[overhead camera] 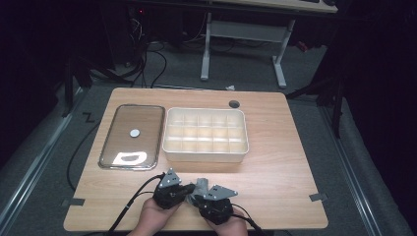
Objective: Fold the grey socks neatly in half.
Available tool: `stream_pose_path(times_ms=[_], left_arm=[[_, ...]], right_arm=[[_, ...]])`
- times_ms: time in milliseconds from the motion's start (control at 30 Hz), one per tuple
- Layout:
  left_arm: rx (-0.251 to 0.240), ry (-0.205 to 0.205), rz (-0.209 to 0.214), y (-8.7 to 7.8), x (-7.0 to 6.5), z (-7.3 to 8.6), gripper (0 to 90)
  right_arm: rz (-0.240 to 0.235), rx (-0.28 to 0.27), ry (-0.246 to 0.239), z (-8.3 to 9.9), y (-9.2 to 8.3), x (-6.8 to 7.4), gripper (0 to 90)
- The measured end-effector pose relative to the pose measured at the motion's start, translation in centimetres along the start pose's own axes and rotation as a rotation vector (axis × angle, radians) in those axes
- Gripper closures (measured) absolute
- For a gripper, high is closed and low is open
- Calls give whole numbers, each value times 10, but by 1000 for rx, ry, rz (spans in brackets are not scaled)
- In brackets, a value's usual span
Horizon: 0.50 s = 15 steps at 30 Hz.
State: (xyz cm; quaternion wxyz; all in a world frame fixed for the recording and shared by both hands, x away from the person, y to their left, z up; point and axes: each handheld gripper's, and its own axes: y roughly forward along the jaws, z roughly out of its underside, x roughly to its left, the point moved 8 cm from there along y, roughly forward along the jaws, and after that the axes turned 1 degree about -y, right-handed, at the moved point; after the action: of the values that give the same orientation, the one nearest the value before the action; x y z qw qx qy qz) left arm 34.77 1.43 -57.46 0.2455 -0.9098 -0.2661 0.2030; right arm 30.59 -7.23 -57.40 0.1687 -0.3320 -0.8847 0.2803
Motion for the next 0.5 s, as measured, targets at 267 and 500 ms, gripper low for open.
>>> stream_pose_path(times_ms=[267,500], left_arm=[[-2,18,-13,1,0,1,879],[0,56,-41,0,-3,2,871]], right_arm=[[70,-78,19,-10,-24,-21,875],[73,23,24,8,-9,-28,873]])
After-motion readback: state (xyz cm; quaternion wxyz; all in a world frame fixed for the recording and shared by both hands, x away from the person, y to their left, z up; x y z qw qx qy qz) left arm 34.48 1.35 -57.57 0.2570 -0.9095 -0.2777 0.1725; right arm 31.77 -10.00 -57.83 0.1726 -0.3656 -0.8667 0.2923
